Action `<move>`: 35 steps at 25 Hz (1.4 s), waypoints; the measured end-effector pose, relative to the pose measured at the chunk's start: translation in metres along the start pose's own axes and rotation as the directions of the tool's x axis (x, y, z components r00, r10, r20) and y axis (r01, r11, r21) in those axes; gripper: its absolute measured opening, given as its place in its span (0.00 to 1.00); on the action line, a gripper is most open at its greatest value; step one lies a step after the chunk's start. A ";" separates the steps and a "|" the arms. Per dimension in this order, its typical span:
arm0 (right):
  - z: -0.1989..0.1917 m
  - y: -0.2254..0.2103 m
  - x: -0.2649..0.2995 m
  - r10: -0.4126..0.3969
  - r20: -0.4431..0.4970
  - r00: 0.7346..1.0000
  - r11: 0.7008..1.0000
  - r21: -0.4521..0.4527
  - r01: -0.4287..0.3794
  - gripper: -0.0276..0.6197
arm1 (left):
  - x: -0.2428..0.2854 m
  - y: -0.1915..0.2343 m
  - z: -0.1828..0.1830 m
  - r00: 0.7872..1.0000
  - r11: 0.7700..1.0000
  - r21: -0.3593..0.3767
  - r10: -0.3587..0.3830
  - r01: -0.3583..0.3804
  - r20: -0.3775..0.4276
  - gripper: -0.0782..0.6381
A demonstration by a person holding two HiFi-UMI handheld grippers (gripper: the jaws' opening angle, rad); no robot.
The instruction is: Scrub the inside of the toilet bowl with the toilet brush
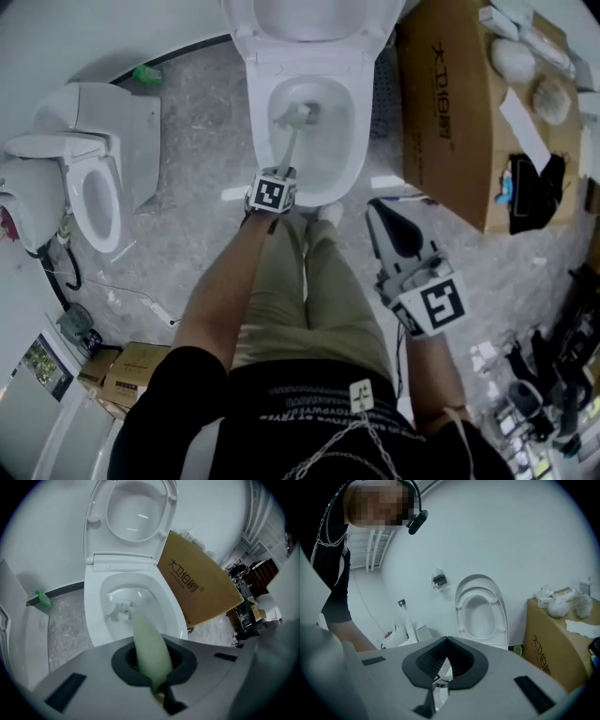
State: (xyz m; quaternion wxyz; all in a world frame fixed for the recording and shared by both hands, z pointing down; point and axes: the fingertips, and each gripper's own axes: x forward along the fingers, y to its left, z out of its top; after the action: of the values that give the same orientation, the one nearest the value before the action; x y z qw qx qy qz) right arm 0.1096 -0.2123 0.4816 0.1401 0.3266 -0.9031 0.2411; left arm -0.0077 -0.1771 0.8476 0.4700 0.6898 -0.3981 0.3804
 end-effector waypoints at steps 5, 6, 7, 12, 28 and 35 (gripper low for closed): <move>0.002 0.010 -0.021 -0.002 -0.014 1.000 1.000 -0.023 0.002 0.05 | -0.047 -0.024 -0.007 0.993 0.998 0.055 -0.049 0.043 0.106 0.11; 0.001 0.010 -0.026 -0.003 -0.018 1.000 1.000 -0.031 0.003 0.05 | -0.058 -0.030 -0.008 0.991 0.997 0.069 -0.053 0.045 0.122 0.11; 0.001 0.011 -0.030 -0.006 -0.021 1.000 0.999 -0.039 0.005 0.05 | -0.069 -0.036 -0.010 0.989 0.996 0.080 -0.057 0.046 0.135 0.11; 0.008 0.013 -0.051 -0.024 -0.031 0.999 0.996 -0.086 0.022 0.05 | -0.135 -0.067 -0.009 0.973 0.992 0.119 -0.073 0.048 0.219 0.11; 0.111 0.051 -0.113 -0.005 0.107 0.994 0.965 -0.259 0.033 0.05 | -0.432 -0.158 0.061 0.748 0.970 0.187 -0.009 -0.155 0.664 0.11; 0.153 0.064 -0.116 0.013 0.180 0.984 0.953 -0.300 0.043 0.05 | -0.507 -0.169 0.070 0.675 0.966 0.169 0.006 -0.194 0.738 0.11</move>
State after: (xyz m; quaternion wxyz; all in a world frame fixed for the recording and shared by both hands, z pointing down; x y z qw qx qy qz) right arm 0.1399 -0.1890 0.2827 0.1080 0.3286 -0.9358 0.0683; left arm -0.0438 -0.1057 0.3143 0.1658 0.8112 -0.5424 0.1424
